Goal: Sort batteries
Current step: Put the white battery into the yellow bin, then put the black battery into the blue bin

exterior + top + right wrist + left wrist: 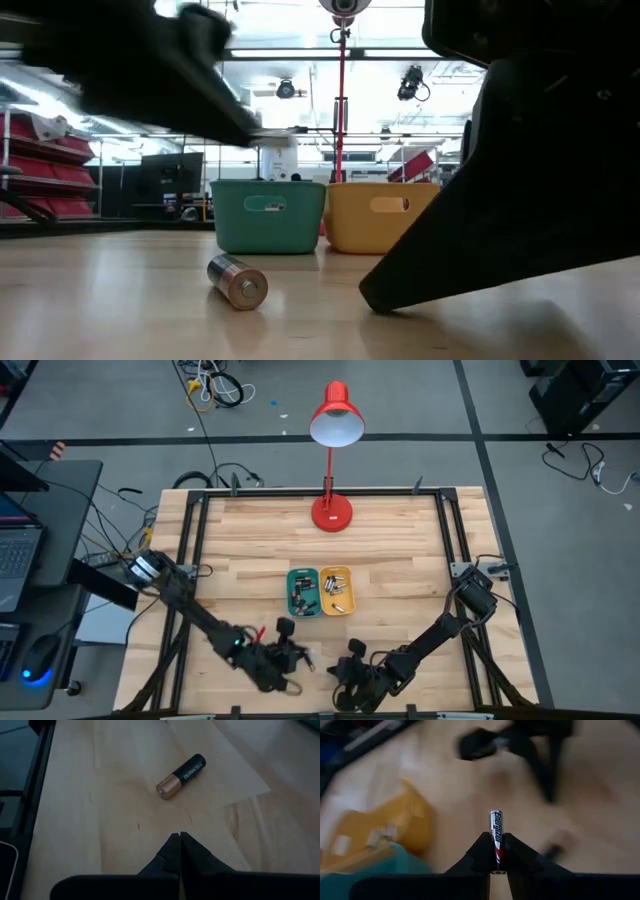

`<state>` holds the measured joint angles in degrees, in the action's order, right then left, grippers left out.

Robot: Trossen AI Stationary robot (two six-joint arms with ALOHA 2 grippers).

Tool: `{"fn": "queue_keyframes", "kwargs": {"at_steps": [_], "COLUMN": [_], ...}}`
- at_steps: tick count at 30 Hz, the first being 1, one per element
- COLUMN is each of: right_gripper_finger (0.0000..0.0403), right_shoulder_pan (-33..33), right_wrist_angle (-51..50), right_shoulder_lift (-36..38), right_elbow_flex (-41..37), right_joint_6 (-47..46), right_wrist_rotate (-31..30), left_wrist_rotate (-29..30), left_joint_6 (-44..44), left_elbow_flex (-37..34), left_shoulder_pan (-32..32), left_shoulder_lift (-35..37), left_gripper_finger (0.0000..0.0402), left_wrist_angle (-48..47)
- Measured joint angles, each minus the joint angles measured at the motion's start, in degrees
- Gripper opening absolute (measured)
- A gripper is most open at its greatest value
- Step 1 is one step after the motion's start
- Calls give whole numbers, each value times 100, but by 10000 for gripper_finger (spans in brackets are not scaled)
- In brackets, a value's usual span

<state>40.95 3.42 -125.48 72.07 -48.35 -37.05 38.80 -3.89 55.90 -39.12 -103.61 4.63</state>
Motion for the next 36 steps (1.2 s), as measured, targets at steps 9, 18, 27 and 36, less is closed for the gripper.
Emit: {"fn": "queue_keyframes", "kwargs": {"at_steps": [9,18,27,36], "right_gripper_finger": [0,3,18,44], "right_shoulder_pan": [0,-69,-138,-142], "right_wrist_angle": [-53,-149,-397,-589], "right_shoulder_lift": [1,3,3,3], "right_elbow_flex": [2,2,0,-2], "right_joint_6": [17,-71,-780,-1647], "right_wrist_rotate": [-87,-218,-644,-801], "left_wrist_rotate": [-338,-1216,-1100,-913], "left_joint_6": [1054,1105,1105,1354], "left_elbow_flex": [4,7,9,19], "left_shoulder_pan": [1287,2273,2487,1848], "left_shoulder_lift": [296,306,308,420], "left_gripper_finger": [46,51,162,232], "left_wrist_angle": [482,638,746,858]}}
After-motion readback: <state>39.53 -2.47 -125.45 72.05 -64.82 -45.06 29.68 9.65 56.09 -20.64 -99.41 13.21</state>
